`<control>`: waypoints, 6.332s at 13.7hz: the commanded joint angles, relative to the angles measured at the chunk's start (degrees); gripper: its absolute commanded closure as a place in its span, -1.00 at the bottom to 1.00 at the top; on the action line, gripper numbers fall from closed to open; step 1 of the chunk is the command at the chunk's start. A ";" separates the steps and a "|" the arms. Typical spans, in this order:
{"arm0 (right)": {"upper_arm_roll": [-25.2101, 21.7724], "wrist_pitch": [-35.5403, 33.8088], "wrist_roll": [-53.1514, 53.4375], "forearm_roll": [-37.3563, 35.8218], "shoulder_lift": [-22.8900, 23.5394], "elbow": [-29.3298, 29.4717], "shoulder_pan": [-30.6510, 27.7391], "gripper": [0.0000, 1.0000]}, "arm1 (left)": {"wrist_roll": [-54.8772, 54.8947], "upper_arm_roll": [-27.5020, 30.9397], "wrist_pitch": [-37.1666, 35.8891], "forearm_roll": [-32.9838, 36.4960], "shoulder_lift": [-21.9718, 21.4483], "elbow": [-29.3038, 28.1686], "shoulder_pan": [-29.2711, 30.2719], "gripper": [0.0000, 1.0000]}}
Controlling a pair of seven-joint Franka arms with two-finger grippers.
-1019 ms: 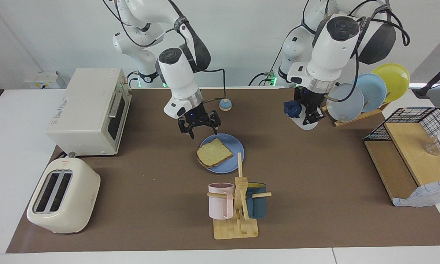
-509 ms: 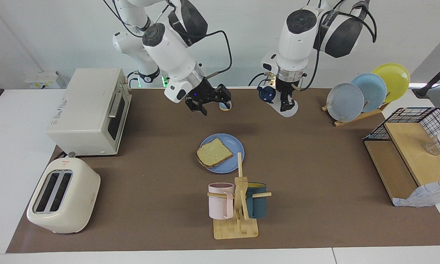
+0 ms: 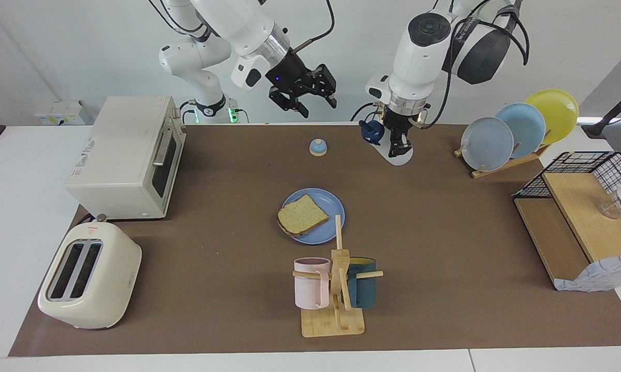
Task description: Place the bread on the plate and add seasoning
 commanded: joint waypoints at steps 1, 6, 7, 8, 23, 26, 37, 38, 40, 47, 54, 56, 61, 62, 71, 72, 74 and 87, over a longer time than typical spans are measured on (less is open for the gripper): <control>0.55 5.30 2.93 1.18 0.91 -0.40 1.51 -0.25 | -1.59 -0.46 2.70 -2.70 -0.62 -0.82 1.33 1.00; 0.64 12.79 5.84 1.18 3.02 -0.31 4.78 -0.17 | -2.04 -0.37 2.62 -2.71 -0.62 -1.17 1.33 1.00; 0.64 12.79 5.75 1.18 3.11 -0.31 4.78 -0.13 | -2.12 -0.37 2.70 -2.71 -0.62 -1.17 1.33 1.00; 0.64 12.88 5.75 1.18 3.20 -0.31 4.78 -0.04 | -2.13 -0.37 2.62 -2.71 -0.62 -1.17 1.33 1.00; 1.08 15.96 6.10 1.18 4.78 0.65 5.66 0.57 | -2.30 -0.37 2.53 -2.80 -0.53 -1.26 1.33 1.00; 0.99 16.13 6.36 4.08 4.78 1.26 5.39 0.55 | -2.48 -0.37 2.53 -2.80 -0.62 -1.26 1.33 1.00; 0.47 16.75 6.36 11.51 5.57 1.27 3.47 1.00 | -3.44 -0.37 2.97 -2.71 -0.53 -1.52 1.33 1.00; 0.47 16.75 6.36 14.69 5.40 1.44 1.72 1.00 | -3.44 -0.37 2.97 -2.71 -0.62 -1.44 1.33 1.00; 0.47 16.84 6.45 18.22 4.78 1.44 -0.75 1.00 | -3.53 -0.37 2.97 -2.71 -0.62 -1.44 1.33 1.00; 0.29 20.18 5.48 18.77 2.59 -2.76 -1.20 -1.00 | -3.53 -0.37 2.71 -2.71 -0.62 -1.44 1.33 1.00; 0.20 10.20 -2.66 -8.09 0.30 -6.83 -7.15 -1.00 | -6.25 -0.89 5.24 -2.27 -0.71 -2.22 1.15 1.00; 0.12 0.62 -15.63 -14.08 0.82 -4.19 -13.82 -1.00 | -6.52 -0.81 6.22 -0.96 -2.28 -2.49 0.72 1.00; 0.20 -21.63 -25.97 -31.12 4.42 8.72 -22.91 -1.00 | -6.96 2.33 6.13 7.55 -3.43 -4.16 -5.42 1.00; 0.20 -22.18 -27.37 -33.16 4.51 8.56 -23.26 -1.00 | -7.39 4.88 5.96 8.88 -3.43 -4.08 -8.75 1.00; -1.38 -22.54 -37.67 -34.15 1.00 2.67 -26.86 -1.00 | -11.27 35.90 5.61 18.11 -2.47 -0.83 -43.99 1.00; -1.29 -22.80 -37.49 -34.06 -0.22 1.72 -27.30 -1.00 | -11.27 38.97 5.52 18.55 -1.86 -0.30 -47.16 1.00; -0.94 -21.84 -37.49 -34.06 -3.04 -2.77 -27.83 -1.00 | -12.05 47.40 5.61 18.82 -0.80 1.02 -55.58 1.00; -0.68 -20.69 -37.23 -33.80 -1.73 -2.33 -29.68 -1.00 | -16.01 70.82 -2.47 37.00 6.50 8.14 -79.09 1.00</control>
